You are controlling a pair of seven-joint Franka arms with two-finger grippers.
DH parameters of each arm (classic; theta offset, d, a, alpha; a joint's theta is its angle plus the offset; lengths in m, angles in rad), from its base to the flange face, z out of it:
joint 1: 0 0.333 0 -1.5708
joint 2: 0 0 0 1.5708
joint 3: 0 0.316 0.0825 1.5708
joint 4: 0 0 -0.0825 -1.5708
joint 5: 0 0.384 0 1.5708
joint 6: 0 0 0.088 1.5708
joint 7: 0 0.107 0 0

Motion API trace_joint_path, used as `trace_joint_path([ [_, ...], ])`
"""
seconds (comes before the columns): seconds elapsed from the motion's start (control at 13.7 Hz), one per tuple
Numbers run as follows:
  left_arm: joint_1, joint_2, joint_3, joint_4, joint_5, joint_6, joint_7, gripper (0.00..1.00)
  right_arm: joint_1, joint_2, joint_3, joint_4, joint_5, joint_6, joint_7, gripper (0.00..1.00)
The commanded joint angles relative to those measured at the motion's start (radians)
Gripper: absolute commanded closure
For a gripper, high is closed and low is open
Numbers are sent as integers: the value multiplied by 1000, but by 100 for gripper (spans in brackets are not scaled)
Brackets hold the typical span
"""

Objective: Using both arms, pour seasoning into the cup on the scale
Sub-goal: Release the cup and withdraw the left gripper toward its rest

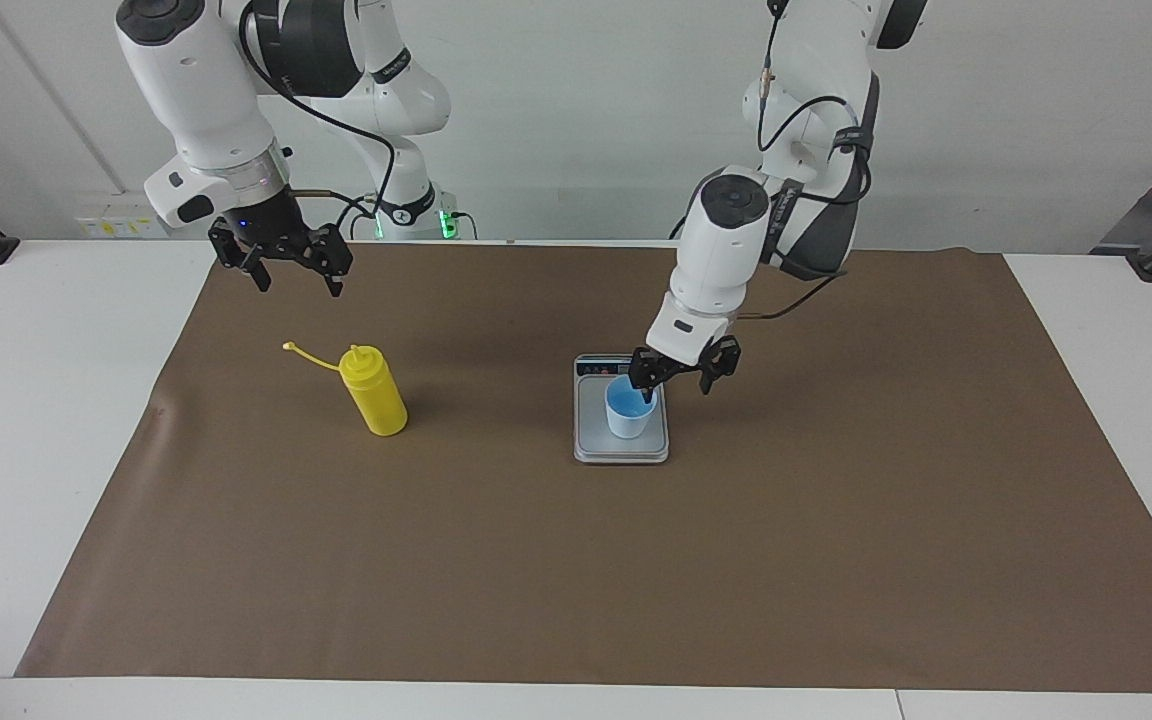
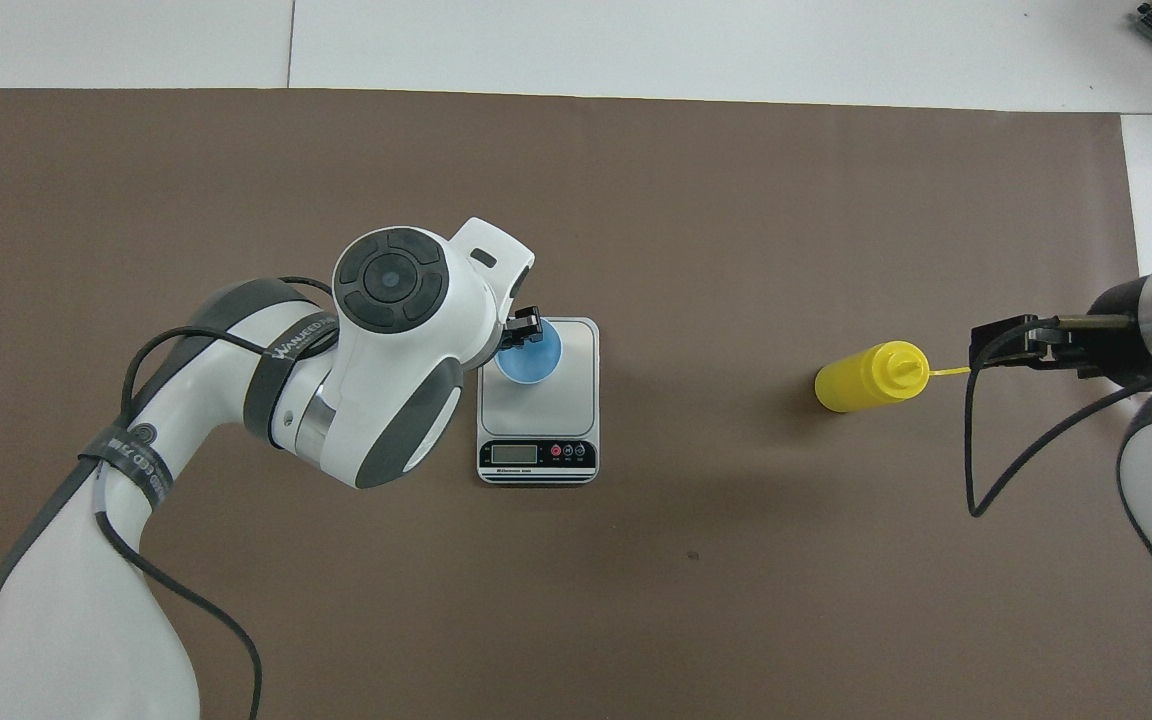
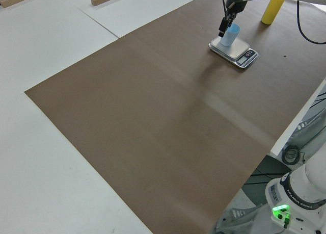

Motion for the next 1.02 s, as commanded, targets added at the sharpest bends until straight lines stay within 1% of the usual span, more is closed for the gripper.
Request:
trace_joint_path([
  [0.0,65,-86,-3,-13,21,-104,126,0,-17,-32,7,-45,0,24,-40,0],
  [0.22,143,-161,-4,-23,18,-201,259,0,-19,-60,1,-97,0,36,-104,0],
  [0.36,200,-207,-4,-28,10,-264,384,0,-40,-75,-7,-138,0,91,-234,0],
  [0.58,271,-249,-4,-28,-3,-327,477,0,-72,-96,-8,-205,6,163,-379,0],
  [0.8,309,-269,0,-26,-5,-364,545,0,-167,-106,-10,-300,172,259,-620,0],
  [0.95,348,-273,2,-17,-16,-382,593,0,-203,-106,-11,-348,231,316,-767,0],
])
